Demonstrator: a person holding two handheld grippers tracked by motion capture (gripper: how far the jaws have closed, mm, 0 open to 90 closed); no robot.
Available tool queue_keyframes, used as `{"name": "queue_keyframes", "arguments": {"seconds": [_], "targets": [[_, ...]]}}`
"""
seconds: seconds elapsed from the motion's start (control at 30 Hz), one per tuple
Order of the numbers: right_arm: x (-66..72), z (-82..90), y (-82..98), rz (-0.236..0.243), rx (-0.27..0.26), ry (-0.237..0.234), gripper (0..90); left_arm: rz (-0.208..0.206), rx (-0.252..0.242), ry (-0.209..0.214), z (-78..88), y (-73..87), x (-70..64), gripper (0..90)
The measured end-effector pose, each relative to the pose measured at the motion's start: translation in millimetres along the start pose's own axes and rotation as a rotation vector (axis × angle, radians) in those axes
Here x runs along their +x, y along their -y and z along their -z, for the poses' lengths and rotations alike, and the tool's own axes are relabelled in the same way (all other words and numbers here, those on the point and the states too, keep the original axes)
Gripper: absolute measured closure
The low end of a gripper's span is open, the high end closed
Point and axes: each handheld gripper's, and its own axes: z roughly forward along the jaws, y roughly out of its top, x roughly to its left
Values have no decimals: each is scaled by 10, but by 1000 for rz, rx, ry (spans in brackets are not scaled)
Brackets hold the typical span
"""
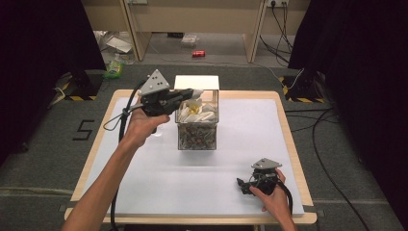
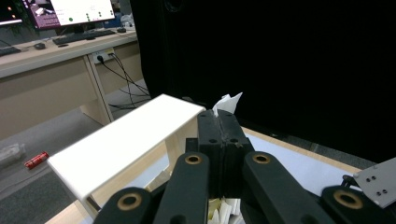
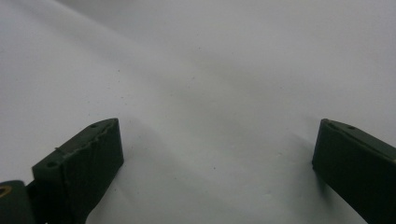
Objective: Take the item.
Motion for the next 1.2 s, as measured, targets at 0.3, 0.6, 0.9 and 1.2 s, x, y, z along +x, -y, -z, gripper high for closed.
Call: {"name": "queue_keyframes", "arguments": {"seconds": [0.3, 0.6, 0.9, 1.2], "targets": [[0, 0, 0, 0, 0, 0, 24, 1, -32, -10, 222, -131, 48, 893], [0, -1, 0, 0, 0, -1, 24, 38, -61, -37, 481, -139, 204, 893], [0, -1, 0, 0, 0, -1, 24, 63, -73, -80, 672, -79, 360, 893], [0, -1, 0, 0, 0, -1, 24, 77, -66, -139, 791, 79, 540, 893]]}}
